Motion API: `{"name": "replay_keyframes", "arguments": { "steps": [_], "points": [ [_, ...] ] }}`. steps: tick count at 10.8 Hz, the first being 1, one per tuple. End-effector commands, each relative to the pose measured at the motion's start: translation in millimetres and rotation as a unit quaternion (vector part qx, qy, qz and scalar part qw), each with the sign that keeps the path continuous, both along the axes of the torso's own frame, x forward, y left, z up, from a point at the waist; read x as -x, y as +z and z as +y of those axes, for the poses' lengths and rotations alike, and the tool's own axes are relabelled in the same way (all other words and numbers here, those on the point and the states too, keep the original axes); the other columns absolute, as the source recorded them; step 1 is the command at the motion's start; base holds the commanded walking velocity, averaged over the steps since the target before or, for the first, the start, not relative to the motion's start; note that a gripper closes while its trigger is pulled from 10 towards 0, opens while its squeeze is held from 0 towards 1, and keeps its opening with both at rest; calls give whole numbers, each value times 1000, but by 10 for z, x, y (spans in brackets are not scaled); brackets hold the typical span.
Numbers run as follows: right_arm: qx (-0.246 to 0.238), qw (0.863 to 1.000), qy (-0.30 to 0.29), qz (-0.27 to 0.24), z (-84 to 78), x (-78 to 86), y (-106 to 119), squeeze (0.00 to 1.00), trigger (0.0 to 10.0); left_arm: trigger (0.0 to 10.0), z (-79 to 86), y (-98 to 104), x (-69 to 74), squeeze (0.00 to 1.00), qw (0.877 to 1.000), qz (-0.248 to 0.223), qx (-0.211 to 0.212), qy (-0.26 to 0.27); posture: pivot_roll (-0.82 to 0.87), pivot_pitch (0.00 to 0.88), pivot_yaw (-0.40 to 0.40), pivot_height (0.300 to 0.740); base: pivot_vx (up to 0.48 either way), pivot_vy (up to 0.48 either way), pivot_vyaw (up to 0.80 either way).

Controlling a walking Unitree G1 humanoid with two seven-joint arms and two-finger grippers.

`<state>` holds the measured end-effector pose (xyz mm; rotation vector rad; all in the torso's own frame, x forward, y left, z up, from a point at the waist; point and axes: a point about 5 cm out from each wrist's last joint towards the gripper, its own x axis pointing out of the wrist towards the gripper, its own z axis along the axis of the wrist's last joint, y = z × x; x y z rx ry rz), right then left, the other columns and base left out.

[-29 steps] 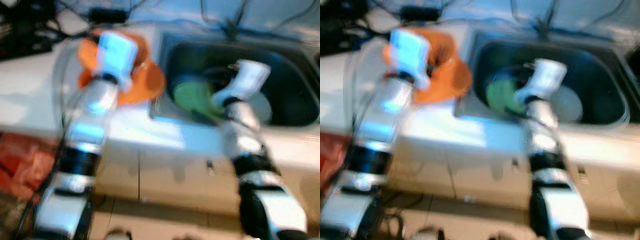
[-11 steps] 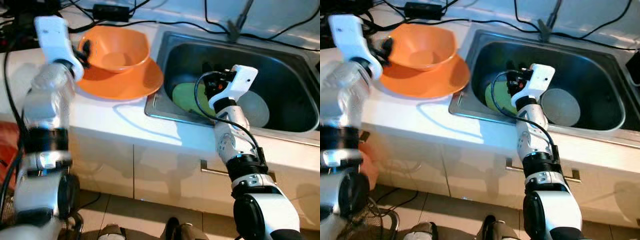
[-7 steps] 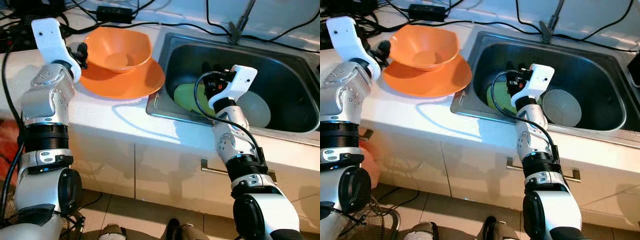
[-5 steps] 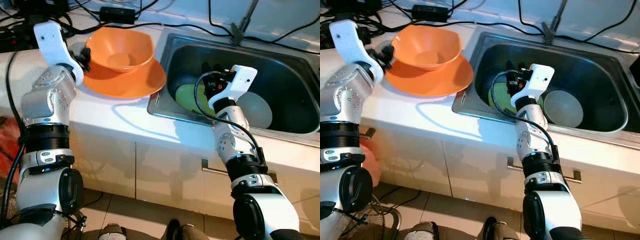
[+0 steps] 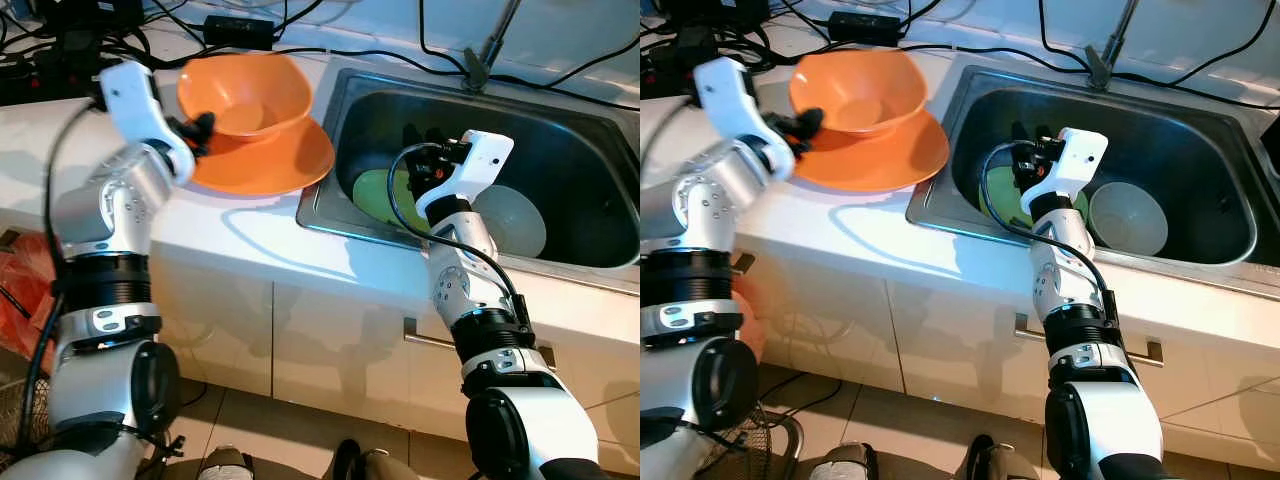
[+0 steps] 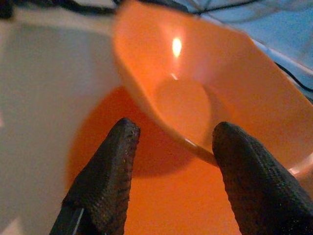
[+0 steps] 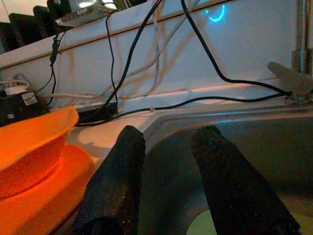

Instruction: Kitchen organization

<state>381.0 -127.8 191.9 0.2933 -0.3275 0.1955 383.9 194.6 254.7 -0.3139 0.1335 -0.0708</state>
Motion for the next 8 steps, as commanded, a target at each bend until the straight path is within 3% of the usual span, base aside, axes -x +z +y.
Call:
{"name": "replay_keyframes", "arguments": {
  "steps": [1,5,6,7,8],
  "points": [
    [1,1000,0,-6,-30,7,22,0,10000,10000,-51,-109,8,0,999,25,23,-17,100,108,-53,740,0,0,0],
    [3,1000,0,-3,-27,9,12,0,10000,10000,-146,-187,26,0,996,40,73,-30,97,113,-54,740,0,0,0],
    [3,1000,0,-2,-30,10,7,0,10000,9373,-173,-221,26,0,994,46,95,-24,94,116,-53,740,0,0,0],
    [3,1000,0,-1,-31,13,2,0,10000,3255,-182,-249,19,0,992,50,112,-12,92,121,-55,740,0,0,0],
    [4,1000,0,0,-33,16,-5,0,10000,3843,-180,-261,14,0,992,50,119,-4,91,124,-55,740,0,0,0]
  ]
}}
